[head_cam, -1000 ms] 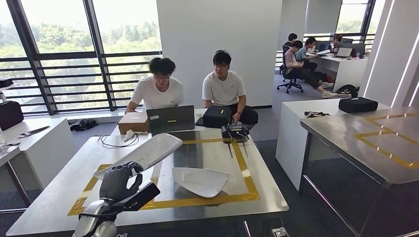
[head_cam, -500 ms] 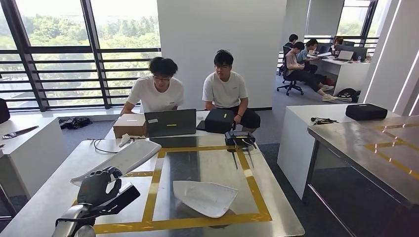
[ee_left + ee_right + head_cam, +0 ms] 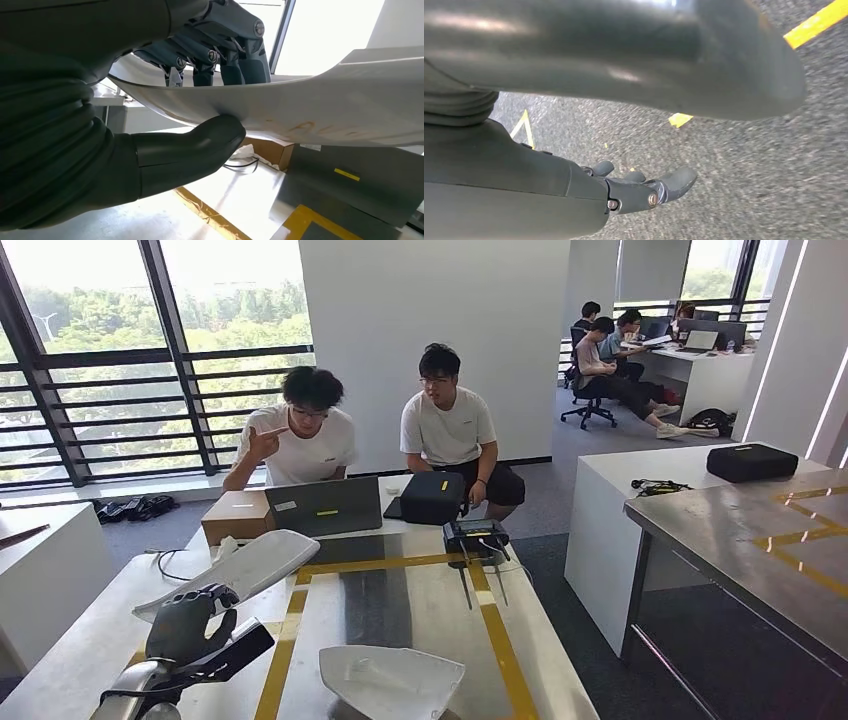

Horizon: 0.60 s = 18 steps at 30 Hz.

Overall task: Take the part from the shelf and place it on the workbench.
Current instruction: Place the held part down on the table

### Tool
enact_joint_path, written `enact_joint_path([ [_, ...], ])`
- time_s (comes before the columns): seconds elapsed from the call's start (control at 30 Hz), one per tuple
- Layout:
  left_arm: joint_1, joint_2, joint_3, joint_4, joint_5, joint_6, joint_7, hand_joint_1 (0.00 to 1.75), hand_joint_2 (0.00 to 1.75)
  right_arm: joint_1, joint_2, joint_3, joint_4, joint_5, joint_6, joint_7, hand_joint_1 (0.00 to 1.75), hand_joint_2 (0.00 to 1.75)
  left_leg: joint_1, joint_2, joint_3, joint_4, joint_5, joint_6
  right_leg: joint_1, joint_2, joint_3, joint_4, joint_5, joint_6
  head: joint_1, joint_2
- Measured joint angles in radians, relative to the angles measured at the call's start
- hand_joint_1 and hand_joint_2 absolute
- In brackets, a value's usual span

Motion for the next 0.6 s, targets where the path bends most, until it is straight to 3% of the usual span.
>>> enact_joint_path([
  [0.07, 0.003, 0.002, 0.0, 0.002, 0.0, -0.001, 0.002, 1.59, 1.75, 0.001, 0.0, 0.0, 0.0, 0.0, 0.0, 0.0, 0.0, 0.0, 0.0, 0.001, -0.059, 0.026, -0.087, 0.001, 0.001, 0.005, 0.03, -0.001, -0.025, -0.001, -0.001, 0.0],
  [0.1, 0.004, 0.004, 0.0, 0.003, 0.0, -0.002, 0.003, 1.59, 1.75, 0.001, 0.0, -0.001, 0.0, 0.0, 0.0, 0.0, 0.0, 0.0, -0.001, 0.001, -0.071, 0.006, -0.11, 0.004, 0.003, 0.006, 0.047, -0.001, -0.039, -0.001, -0.001, 0.0],
  [0.13, 0.004, 0.006, 0.0, 0.004, 0.001, -0.003, 0.003, 1.59, 1.75, 0.001, 0.0, -0.001, 0.0, 0.0, 0.0, 0.0, 0.0, 0.0, -0.001, 0.001, -0.072, -0.037, -0.1, 0.009, 0.004, 0.007, 0.064, -0.001, -0.053, -0.001, -0.002, 0.0],
  [0.17, 0.005, 0.01, 0.0, 0.006, 0.002, -0.004, 0.004, 1.59, 1.75, 0.002, 0.001, -0.001, 0.0, 0.0, 0.0, 0.0, 0.0, 0.0, -0.004, 0.002, -0.066, -0.096, -0.051, 0.017, 0.005, 0.008, 0.079, -0.001, -0.067, -0.001, -0.002, 0.0],
  [0.23, 0.005, 0.019, 0.001, 0.008, 0.006, -0.006, 0.004, 1.59, 1.75, 0.002, 0.003, -0.002, 0.0, -0.001, 0.0, 0.0, 0.0, 0.0, -0.011, 0.003, -0.05, -0.22, 0.097, 0.032, 0.009, 0.012, 0.104, 0.001, -0.093, 0.005, -0.003, 0.0],
  [0.27, 0.007, 0.024, 0.002, 0.009, 0.008, -0.007, 0.004, 1.59, 1.75, 0.002, 0.004, -0.002, 0.0, -0.001, 0.0, 0.0, 0.0, 0.0, -0.015, 0.002, -0.043, -0.258, 0.15, 0.037, 0.01, 0.014, 0.111, -0.002, -0.105, 0.011, -0.002, 0.0],
  [0.3, 0.009, 0.029, 0.004, 0.01, 0.011, -0.008, 0.004, 1.59, 1.75, 0.001, 0.005, -0.002, 0.0, -0.001, 0.0, 0.0, 0.0, 0.0, -0.017, 0.001, -0.037, -0.276, 0.174, 0.041, 0.012, 0.016, 0.12, 0.001, -0.109, 0.017, -0.002, 0.0],
  [0.37, 0.015, 0.037, 0.008, 0.009, 0.018, -0.009, 0.003, 1.59, 1.75, 0.0, 0.004, -0.002, 0.0, -0.001, 0.0, 0.0, 0.0, 0.0, -0.013, -0.001, -0.016, -0.28, 0.171, 0.048, 0.014, 0.016, 0.121, 0.02, -0.106, 0.027, -0.001, 0.0],
  [0.43, 0.02, 0.043, 0.015, 0.01, 0.027, -0.012, 0.003, 1.59, 1.75, -0.002, 0.003, -0.002, 0.0, -0.001, 0.0, 0.0, 0.0, 0.0, -0.008, -0.001, 0.004, -0.283, 0.163, 0.056, 0.014, 0.012, 0.082, 0.101, -0.098, 0.036, 0.0, 0.0],
  [0.47, 0.024, 0.045, 0.02, 0.011, 0.033, -0.017, 0.003, 1.59, 1.75, -0.003, 0.002, -0.002, 0.0, -0.002, 0.0, 0.0, 0.0, 0.0, -0.007, 0.0, 0.011, -0.283, 0.156, 0.059, 0.013, 0.009, 0.046, 0.158, -0.112, 0.04, 0.001, 0.0],
  [0.53, 0.039, 0.048, 0.031, 0.014, 0.044, -0.029, 0.002, 1.59, 1.75, -0.003, 0.002, -0.002, 0.0, -0.005, 0.001, 0.0, 0.0, 0.0, -0.007, -0.001, 0.025, -0.283, 0.139, 0.063, 0.011, 0.005, -0.03, 0.256, -0.176, 0.047, 0.003, 0.0],
  [0.57, 0.048, 0.048, 0.035, 0.016, 0.047, -0.036, 0.001, 1.59, 1.75, -0.002, 0.001, -0.003, 0.0, -0.006, 0.001, 0.0, 0.0, 0.0, -0.007, -0.002, 0.032, -0.282, 0.131, 0.064, 0.011, 0.005, -0.056, 0.274, -0.205, 0.049, 0.005, 0.0],
  [0.6, 0.058, 0.048, 0.038, 0.017, 0.049, -0.04, -0.001, 1.59, 1.75, -0.001, 0.001, -0.003, 0.0, -0.008, 0.001, 0.0, 0.0, 0.0, -0.007, -0.004, 0.04, -0.28, 0.122, 0.063, 0.011, 0.004, -0.07, 0.264, -0.211, 0.048, 0.006, 0.0],
])
